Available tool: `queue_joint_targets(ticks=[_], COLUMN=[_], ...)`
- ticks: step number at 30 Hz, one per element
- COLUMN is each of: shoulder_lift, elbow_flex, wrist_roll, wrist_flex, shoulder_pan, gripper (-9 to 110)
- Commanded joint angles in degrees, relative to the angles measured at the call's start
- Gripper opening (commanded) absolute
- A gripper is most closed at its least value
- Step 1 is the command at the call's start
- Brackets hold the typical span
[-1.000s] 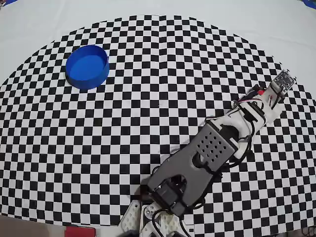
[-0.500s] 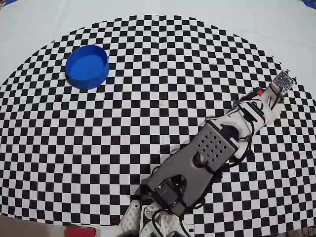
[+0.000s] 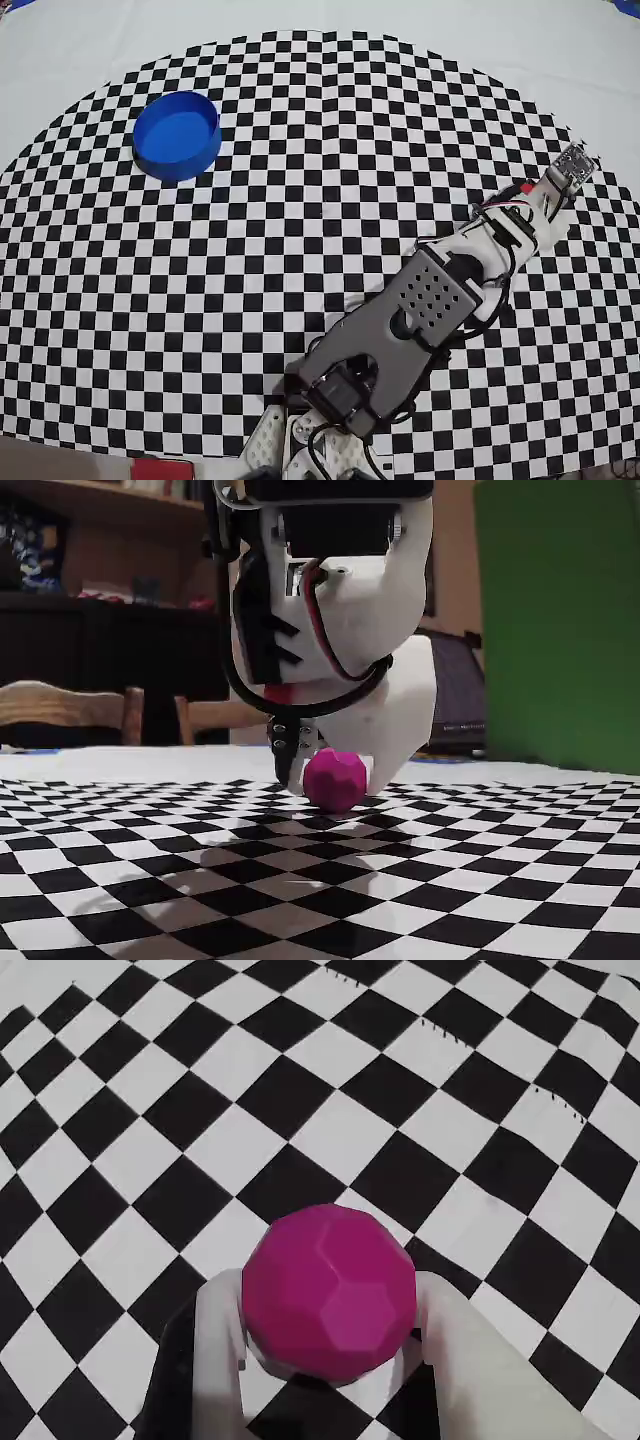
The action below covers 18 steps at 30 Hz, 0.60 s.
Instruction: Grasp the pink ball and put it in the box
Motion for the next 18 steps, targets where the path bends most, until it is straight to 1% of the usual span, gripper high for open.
queue_joint_targets(ticks=[1,11,18], shoulder_lift=[0.70,6.50,15.03], elbow_flex=[-2.11,-0.09,6.15], wrist_roll=[0.35,0.44,0.44], wrist_flex=[0.00,0.97,0.97], shoulder_pan=[-0.35,-0.35,-0.26], gripper=[0,0,0])
